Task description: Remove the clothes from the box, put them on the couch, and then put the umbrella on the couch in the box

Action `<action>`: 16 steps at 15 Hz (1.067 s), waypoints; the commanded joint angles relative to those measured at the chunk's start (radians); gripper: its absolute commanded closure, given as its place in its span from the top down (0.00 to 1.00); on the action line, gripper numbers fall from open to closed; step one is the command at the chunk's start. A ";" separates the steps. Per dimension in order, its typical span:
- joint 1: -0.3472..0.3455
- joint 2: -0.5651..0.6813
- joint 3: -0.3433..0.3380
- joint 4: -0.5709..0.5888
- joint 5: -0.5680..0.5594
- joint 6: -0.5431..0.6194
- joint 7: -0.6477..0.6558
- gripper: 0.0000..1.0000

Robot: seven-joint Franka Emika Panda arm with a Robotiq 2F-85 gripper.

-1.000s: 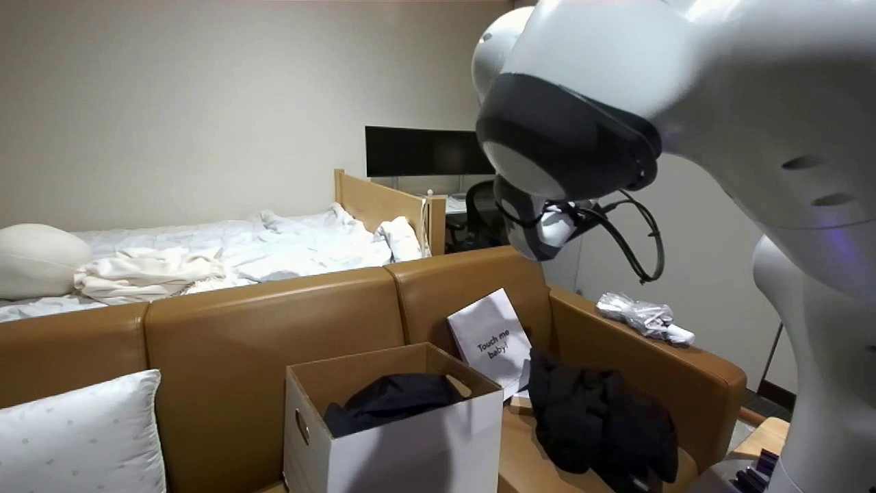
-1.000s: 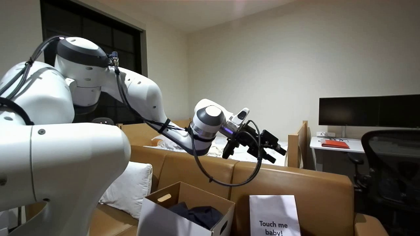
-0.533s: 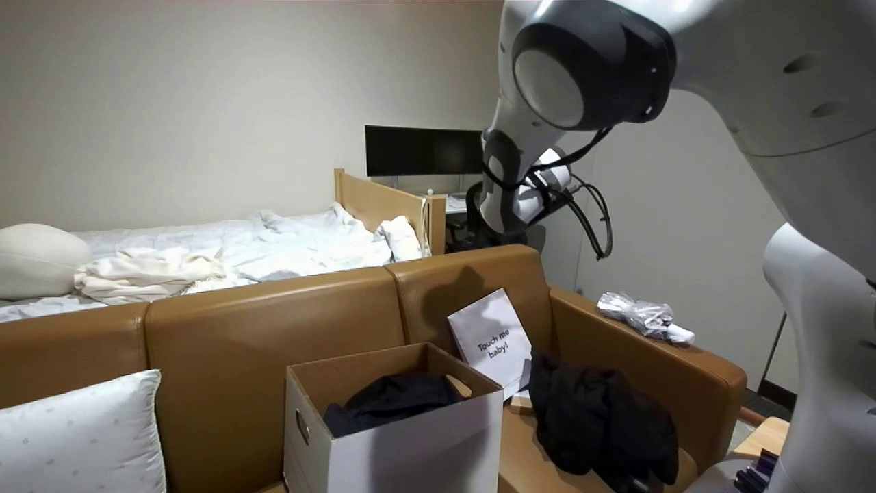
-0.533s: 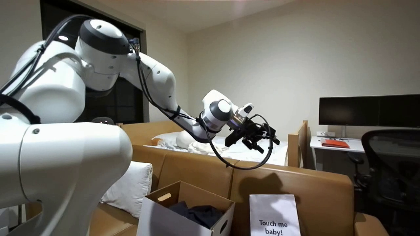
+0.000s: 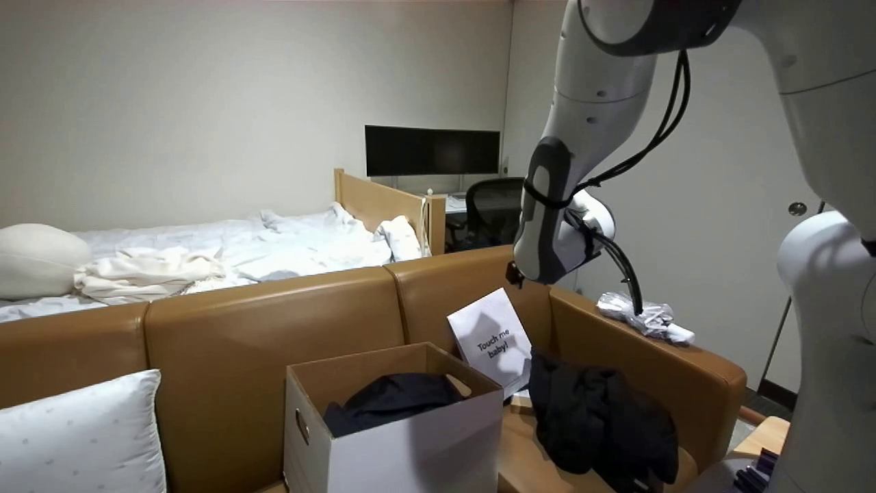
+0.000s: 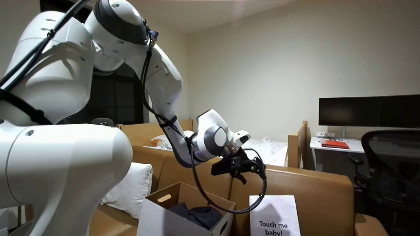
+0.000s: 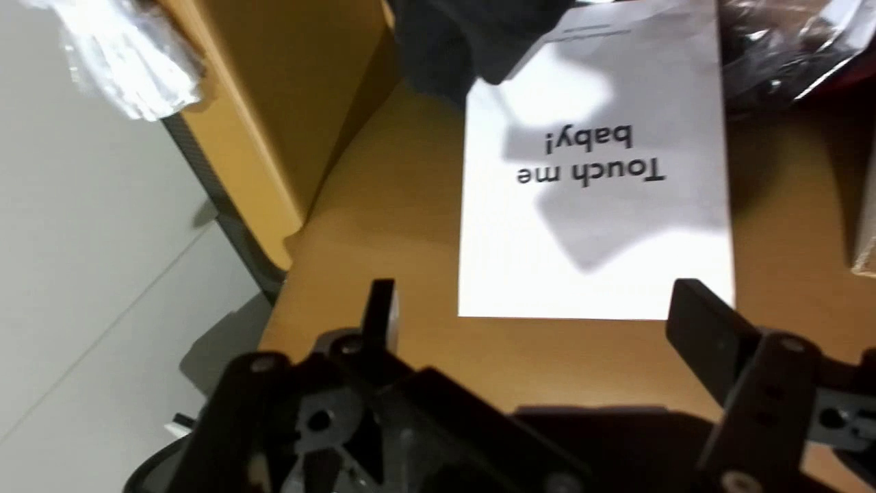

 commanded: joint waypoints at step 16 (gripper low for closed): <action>-0.432 0.208 0.683 0.671 -0.085 -0.750 0.405 1.00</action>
